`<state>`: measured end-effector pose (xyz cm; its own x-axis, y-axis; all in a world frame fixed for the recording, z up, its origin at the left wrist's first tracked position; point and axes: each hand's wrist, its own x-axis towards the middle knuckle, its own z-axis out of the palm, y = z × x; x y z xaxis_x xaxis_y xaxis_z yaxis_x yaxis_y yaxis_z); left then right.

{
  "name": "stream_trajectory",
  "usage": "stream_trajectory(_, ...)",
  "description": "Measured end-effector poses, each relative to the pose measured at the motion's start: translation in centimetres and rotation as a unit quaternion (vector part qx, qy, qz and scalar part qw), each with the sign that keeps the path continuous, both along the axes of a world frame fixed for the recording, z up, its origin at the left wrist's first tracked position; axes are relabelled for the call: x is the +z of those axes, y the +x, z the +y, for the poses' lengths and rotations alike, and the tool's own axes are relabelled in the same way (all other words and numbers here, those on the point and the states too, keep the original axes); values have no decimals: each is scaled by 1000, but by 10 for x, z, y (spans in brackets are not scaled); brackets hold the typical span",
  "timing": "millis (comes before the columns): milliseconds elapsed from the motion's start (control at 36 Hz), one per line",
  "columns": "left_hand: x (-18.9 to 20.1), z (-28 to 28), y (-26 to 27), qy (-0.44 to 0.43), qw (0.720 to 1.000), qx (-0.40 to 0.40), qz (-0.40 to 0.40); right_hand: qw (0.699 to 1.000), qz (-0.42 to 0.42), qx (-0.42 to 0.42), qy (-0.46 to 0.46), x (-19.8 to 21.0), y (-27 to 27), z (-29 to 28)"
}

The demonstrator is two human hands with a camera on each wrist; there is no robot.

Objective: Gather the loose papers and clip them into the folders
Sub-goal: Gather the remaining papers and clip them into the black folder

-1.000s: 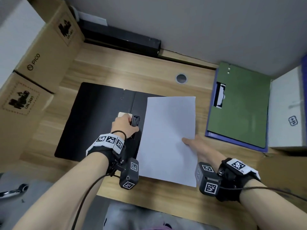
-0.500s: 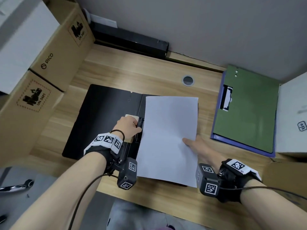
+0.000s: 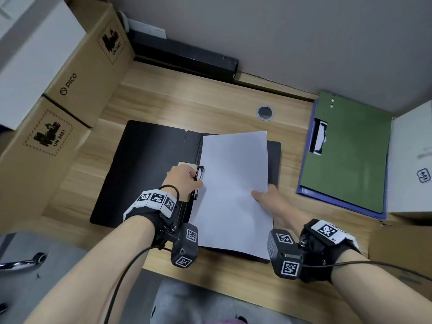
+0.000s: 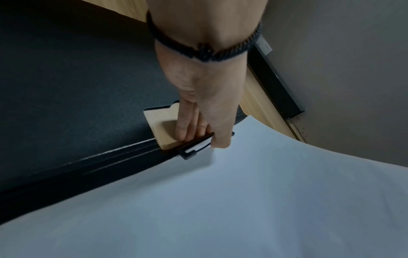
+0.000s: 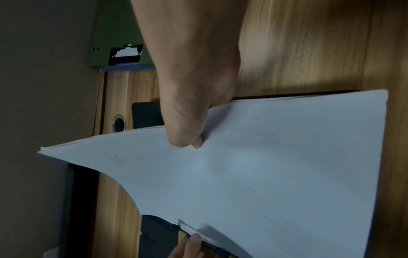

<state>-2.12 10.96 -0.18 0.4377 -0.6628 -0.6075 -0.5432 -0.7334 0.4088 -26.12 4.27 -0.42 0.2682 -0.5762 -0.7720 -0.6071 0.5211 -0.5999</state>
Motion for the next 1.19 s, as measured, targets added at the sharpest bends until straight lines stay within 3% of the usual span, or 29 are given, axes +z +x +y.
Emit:
stream_trajectory(500,-3,1,-14,-35,998,-3,-57,999,-27,-21,33,8,2,11)
stream_trajectory(1194,-14,9,0,-46,997,19,-60,1000,-6,-30,6,12,21,12)
